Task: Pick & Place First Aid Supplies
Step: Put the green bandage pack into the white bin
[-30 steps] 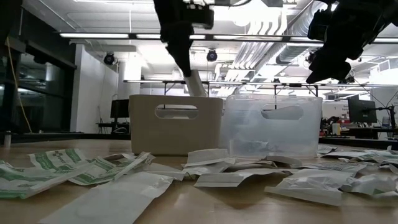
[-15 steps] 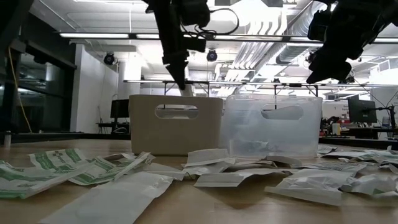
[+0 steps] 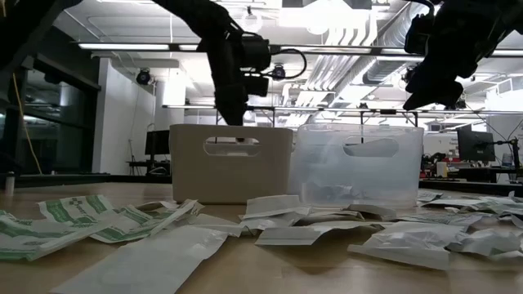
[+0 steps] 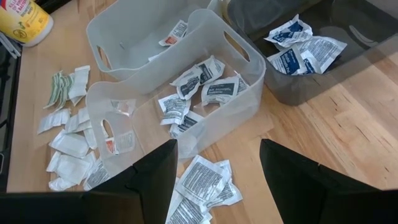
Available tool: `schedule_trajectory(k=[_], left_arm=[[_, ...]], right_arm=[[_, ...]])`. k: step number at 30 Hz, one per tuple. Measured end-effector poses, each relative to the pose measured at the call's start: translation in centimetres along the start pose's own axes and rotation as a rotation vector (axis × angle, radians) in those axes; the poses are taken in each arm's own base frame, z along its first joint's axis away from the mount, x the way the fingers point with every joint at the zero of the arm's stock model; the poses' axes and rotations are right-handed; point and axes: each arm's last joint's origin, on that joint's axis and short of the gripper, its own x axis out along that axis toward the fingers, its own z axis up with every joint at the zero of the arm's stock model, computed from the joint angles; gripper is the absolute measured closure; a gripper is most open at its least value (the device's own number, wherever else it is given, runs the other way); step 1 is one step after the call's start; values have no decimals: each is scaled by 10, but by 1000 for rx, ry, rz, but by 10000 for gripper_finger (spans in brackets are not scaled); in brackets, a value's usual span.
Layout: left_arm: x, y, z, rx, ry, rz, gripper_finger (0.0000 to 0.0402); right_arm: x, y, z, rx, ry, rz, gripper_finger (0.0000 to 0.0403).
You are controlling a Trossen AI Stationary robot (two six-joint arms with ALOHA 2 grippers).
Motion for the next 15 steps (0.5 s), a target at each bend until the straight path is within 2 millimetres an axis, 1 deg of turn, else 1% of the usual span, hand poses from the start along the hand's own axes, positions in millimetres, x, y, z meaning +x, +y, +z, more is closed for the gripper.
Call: schedule_trajectory(k=[4,11,15], left_arm=[[0,1,0,0,-2,16,375],[-1,1,-1,-1,6,13,314],[-1,1,-1,-7,9,10,292]], right_arm=[[0,0,0,4,2,-2,181],[0,0,0,2,2,-3,181],[0,0,0,1,2,-3,181]])
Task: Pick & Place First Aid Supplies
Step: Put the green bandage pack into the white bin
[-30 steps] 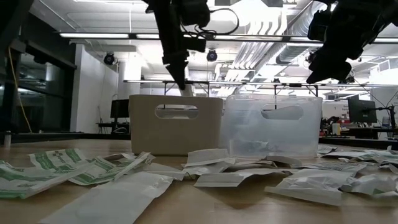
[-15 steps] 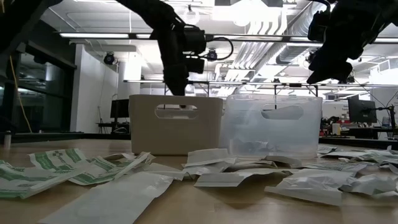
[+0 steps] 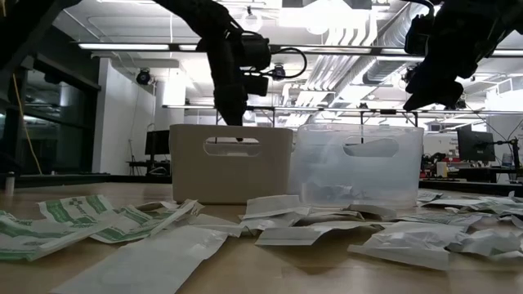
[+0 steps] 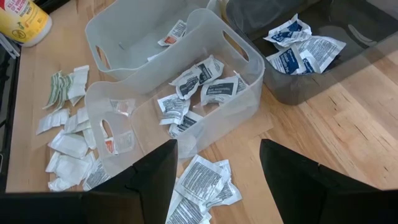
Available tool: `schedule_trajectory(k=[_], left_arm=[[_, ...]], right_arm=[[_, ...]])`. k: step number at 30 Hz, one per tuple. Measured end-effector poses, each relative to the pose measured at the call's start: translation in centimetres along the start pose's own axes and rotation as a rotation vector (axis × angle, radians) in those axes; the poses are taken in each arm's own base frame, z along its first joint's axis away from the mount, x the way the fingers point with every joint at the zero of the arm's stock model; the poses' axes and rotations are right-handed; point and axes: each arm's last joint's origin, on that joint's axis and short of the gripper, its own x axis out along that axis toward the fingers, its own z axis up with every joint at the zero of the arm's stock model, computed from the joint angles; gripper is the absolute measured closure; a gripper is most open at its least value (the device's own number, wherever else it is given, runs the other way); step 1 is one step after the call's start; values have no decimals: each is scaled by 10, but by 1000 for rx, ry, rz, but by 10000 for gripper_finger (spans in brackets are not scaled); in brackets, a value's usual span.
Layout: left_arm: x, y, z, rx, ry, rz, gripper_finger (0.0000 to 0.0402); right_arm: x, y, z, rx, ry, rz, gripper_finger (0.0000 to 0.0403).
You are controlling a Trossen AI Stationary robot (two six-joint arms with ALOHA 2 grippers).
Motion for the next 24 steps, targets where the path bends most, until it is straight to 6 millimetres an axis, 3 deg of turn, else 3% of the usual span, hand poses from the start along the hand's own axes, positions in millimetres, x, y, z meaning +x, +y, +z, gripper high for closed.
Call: schedule_trajectory(k=[6,11,17,24], left_arm=[[-11,-1,1,0,33,-13,291],[-28,-16,3,39,76,-29,292],[-53,-54,3,132,136,-27,292],[-75,-116,-2,173,217,-42,292]], right_arm=[[0,0,0,0,0,0,181],[0,0,0,-3,0,0,181],[0,0,0,-4,2,0,181],[0,0,0,-4,3,0,181]])
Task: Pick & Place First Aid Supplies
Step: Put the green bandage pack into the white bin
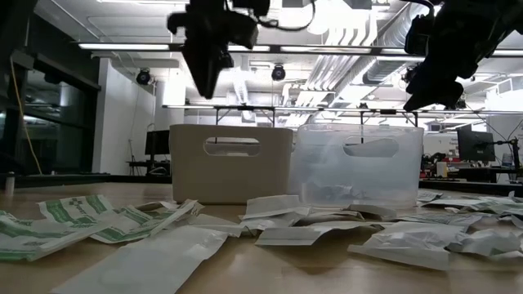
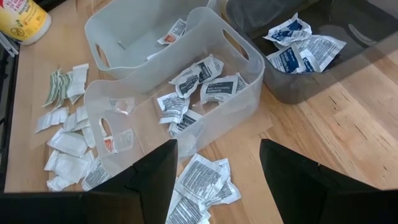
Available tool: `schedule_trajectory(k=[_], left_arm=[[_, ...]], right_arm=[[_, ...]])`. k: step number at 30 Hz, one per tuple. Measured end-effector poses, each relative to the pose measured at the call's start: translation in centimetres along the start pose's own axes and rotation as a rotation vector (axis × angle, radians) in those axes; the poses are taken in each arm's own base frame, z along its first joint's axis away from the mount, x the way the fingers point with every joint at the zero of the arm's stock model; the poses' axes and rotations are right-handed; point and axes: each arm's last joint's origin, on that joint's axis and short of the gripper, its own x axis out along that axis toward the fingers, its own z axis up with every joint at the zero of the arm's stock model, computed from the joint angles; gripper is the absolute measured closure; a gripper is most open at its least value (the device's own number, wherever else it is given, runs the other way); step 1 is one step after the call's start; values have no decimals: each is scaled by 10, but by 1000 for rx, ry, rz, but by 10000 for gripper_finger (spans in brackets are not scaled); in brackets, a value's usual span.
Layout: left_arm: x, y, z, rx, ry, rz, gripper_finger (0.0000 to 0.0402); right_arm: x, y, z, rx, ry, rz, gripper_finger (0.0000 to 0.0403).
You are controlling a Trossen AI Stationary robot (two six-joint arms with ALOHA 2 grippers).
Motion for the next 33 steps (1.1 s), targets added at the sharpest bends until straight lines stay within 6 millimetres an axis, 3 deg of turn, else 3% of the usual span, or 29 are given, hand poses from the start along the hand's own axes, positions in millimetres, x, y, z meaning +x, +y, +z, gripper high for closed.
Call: schedule_trajectory(k=[11,18,26,33], left_arm=[[-15,-110,4,158,-3,70,292],[-24,-172,-6,39,-83,169,292],[-26,-209,-13,-154,-144,84,291],[14,-225,-12,-220,-149,-27,291]], right_arm=[[0,0,0,1,0,0,181],[0,0,0,26,1,2,181],[0,0,0,27,0,2,181],[0,0,0,29,0,1,181]])
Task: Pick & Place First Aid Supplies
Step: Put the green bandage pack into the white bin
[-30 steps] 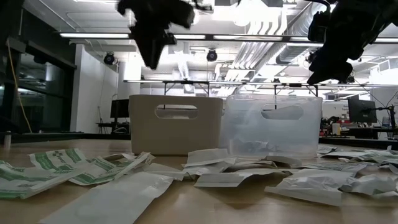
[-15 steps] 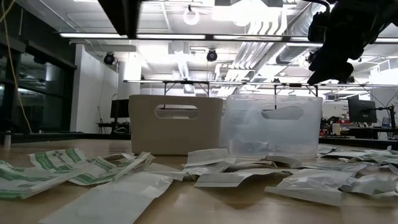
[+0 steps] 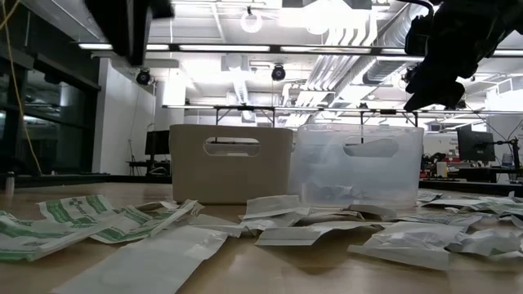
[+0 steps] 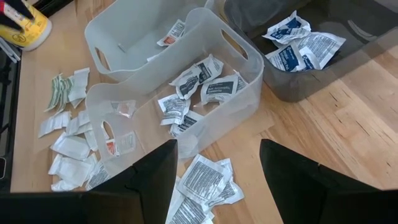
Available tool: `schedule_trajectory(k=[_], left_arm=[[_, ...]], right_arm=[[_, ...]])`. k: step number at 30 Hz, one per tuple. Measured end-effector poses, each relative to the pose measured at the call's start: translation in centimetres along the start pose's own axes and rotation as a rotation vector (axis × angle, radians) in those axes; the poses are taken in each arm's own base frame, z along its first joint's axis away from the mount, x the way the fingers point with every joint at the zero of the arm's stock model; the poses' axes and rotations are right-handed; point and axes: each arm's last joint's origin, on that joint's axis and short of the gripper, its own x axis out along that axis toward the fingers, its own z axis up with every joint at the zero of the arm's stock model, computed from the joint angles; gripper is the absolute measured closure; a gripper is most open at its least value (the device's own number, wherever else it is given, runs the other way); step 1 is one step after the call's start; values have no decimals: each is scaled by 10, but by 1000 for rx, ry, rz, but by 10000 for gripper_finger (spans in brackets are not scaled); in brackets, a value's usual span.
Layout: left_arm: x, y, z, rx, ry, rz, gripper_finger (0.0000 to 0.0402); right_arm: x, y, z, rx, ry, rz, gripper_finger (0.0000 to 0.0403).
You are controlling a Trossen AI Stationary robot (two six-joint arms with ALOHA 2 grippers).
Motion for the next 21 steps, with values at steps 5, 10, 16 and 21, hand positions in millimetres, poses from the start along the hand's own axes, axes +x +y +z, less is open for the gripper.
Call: schedule_trajectory(k=[5,10,16,21], left_arm=[[33,-3,-13,-74,-2,-103,291],[54,-2,-30,-233,-61,-211,291],[68,1,-51,-462,-98,-349,291],[88,1,-64,-586,-139,-455,291]], right_arm=[[0,0,0,1,1,2,181],[0,0,0,1,3,6,181],[0,0,0,1,4,8,181],[0,0,0,0,4,8,181]])
